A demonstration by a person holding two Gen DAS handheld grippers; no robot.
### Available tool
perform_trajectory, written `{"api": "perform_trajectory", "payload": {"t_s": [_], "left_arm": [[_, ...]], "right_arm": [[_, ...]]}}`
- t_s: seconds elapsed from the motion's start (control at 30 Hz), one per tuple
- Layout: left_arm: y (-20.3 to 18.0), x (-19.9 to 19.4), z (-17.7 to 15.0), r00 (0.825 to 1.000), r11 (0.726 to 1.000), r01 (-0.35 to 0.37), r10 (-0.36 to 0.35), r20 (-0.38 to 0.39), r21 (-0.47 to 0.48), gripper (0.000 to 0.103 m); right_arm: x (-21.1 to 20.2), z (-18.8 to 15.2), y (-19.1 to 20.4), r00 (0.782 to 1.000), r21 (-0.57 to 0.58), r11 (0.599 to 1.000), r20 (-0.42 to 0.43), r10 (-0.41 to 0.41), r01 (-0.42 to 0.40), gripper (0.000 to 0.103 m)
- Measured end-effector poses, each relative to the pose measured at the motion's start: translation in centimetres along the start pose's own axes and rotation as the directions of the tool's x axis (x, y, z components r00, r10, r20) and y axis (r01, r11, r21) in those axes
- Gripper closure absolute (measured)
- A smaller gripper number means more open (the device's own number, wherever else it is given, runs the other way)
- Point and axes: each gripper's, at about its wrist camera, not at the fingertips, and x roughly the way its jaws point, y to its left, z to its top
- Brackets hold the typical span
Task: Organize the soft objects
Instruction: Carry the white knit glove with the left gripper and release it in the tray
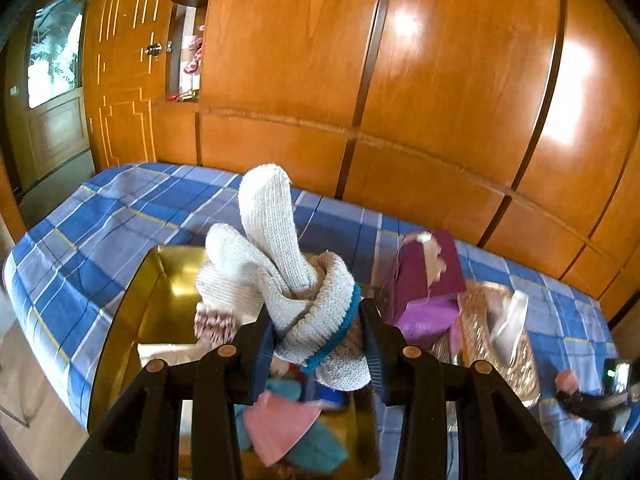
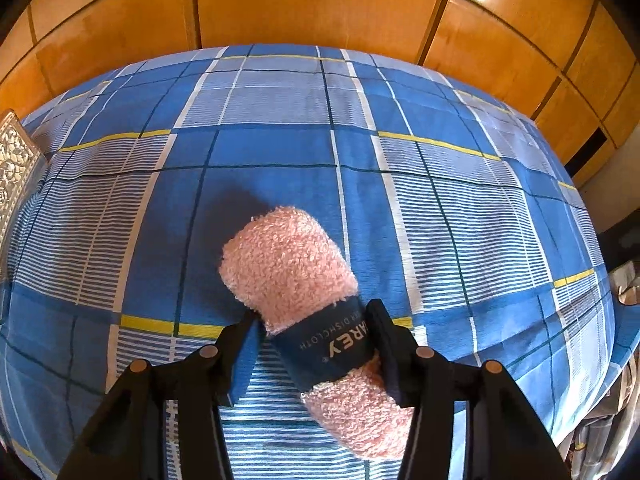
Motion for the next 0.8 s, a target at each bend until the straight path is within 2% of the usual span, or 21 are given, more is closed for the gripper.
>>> {"api": "perform_trajectory", "payload": {"t_s": [0.5,0.67,0.8], "left_arm": [[0.1,-0.9,-4.4,0.999,0.998,0.022,-0.019,-0.041,0.059,0.062],[1.2,-0.9,-5.0,0.998,0.999,0.009,-0.007,-0.063,0.038,0.062],[3.5,-0.8,-5.8,0.995,1.0,-0.012,0.011,-0.094,-0.013,0.062]], "right_arm": [[-1.8,-2.5,2.3,0.988,-0.001,0.995,0.118,-0.103,0.103,0.051],[-2.1,-3.1,2.9,0.981,0.009,0.992,0.148,-0.126,0.126,0.052],[-2.0,-3.3,2.8,0.976,0.02,0.991,0.172,-0.131,0.129,0.052]]}}
